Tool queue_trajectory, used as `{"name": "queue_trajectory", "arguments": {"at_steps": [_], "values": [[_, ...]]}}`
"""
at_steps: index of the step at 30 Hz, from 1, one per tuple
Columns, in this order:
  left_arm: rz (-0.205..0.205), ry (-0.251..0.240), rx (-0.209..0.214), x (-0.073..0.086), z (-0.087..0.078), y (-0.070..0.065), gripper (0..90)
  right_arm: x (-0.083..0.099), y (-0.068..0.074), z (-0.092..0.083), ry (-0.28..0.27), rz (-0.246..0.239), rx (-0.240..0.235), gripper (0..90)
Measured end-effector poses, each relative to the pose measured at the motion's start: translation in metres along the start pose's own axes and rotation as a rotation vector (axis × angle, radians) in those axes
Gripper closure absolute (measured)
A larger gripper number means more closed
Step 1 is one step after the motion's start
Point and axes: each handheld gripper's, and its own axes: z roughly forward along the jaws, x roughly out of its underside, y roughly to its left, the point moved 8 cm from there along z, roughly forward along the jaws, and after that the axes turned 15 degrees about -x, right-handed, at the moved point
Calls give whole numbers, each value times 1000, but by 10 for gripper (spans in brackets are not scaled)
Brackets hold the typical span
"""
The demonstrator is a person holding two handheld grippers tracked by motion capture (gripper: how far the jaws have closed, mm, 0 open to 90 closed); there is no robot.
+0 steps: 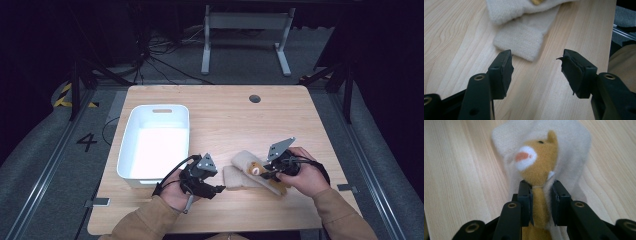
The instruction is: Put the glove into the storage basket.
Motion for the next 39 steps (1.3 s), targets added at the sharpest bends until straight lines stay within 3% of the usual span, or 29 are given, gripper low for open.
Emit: {"name": "queue_trajectory", "arguments": {"at_steps": [8,12,16,23,30,39], "values": [[4,7,1,0,2,-1,425,8,0,11,18,-7,-12,691],[4,10,3,-1,4,-3,424,9,-1,14,-8,-11,13,540],[8,13,-2,-3,7,-4,422,10,2,11,-61,10,29,468],[-45,52,-20,-7,17,-1,437,23,3,2,-105,89,58,452],[-25,52,-24,-13,26,-8,436,41,6,-5,-125,141,81,463],[-49,37,-32,-22,34,-9,436,55,7,-7,-133,172,89,477]]}}
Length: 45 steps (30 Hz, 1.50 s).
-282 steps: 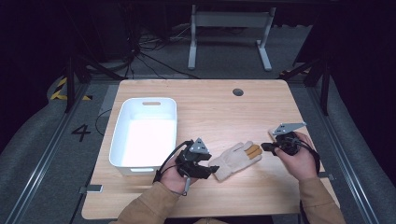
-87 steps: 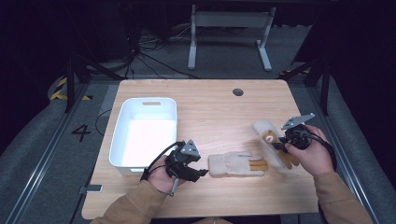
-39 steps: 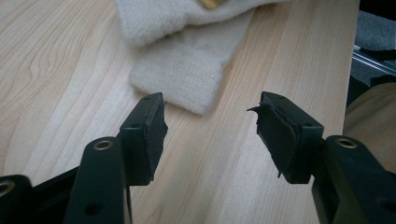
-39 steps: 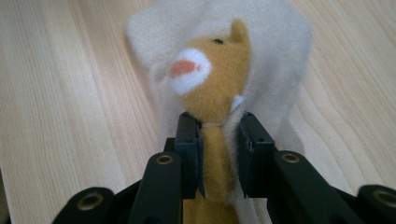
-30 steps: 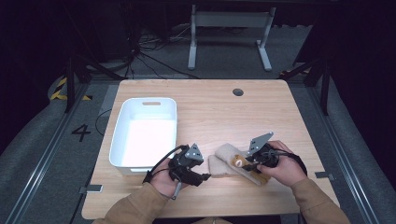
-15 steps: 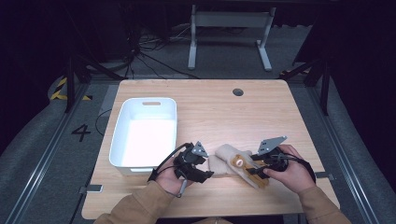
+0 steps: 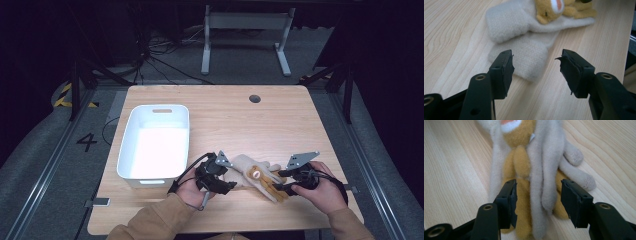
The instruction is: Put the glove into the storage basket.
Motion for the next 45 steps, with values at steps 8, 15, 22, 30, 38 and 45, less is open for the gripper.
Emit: {"name": "queue_trajectory", "arguments": {"at_steps": [8,15,22,30,38,45], "values": [[-25,-16,-3,-5,3,3,422,11,0,-4,9,20,13,493],[-42,-39,-6,-11,7,4,448,23,2,-4,16,44,20,501],[-87,-29,23,-12,17,6,460,27,4,-6,16,53,17,507],[-84,-22,2,-10,23,8,453,34,4,-3,53,56,29,728],[-89,-11,-19,-8,28,12,438,36,3,-4,26,63,65,857],[-107,2,-40,-9,40,17,443,36,3,-5,14,59,65,856]]}}
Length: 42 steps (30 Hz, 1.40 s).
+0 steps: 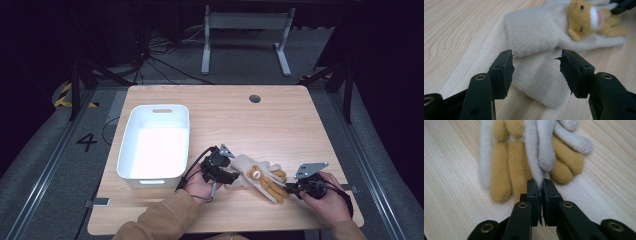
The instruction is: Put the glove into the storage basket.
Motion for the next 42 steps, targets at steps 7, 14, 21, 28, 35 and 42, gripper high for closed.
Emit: {"name": "queue_trajectory", "arguments": {"at_steps": [7,14,21,28,35,42], "values": [[20,10,17,-3,9,0,445,0,-1,0,-10,1,-4,856],[20,22,30,-2,12,1,439,0,0,1,-12,0,-9,854],[97,28,-48,0,12,0,603,0,0,4,-5,1,-11,855],[131,31,-34,1,12,-3,787,1,0,4,-6,9,-17,851],[133,23,-22,0,9,-3,856,0,1,2,-10,6,-13,852],[143,-16,-35,-4,-3,-4,869,-2,-1,-6,-27,7,22,857]]}}
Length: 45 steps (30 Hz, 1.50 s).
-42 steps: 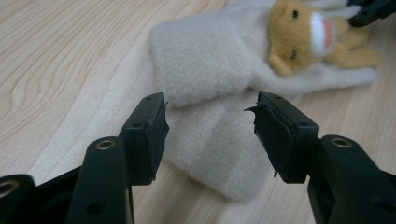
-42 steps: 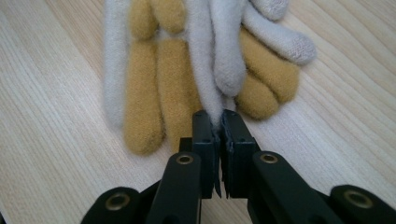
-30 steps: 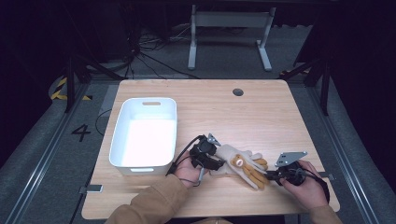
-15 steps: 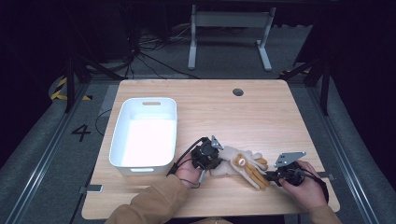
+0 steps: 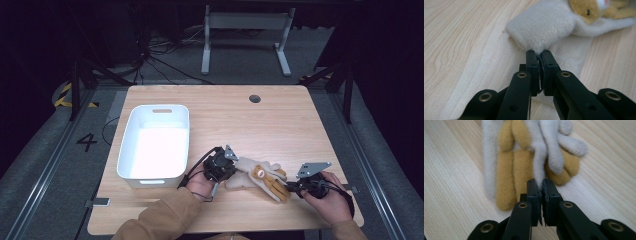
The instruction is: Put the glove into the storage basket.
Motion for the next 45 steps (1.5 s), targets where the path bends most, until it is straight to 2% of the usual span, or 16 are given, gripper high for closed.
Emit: {"name": "queue_trajectory", "arguments": {"at_steps": [9,19,26,33,38,45], "values": [[42,-38,-36,0,-20,-3,870,-7,-8,-20,-38,13,67,862],[46,-84,-84,4,-40,-2,869,-30,-13,-36,-58,-33,106,863],[59,-103,-118,8,-49,-2,868,-49,-20,-40,-59,-57,126,863],[84,-74,-114,16,-49,-9,868,-62,-30,-31,-32,-71,138,862],[106,-17,-83,24,-41,-17,867,-62,-36,-23,-15,-55,134,862],[132,35,-81,32,-32,-21,864,-57,-42,-10,-9,-36,124,861]]}}
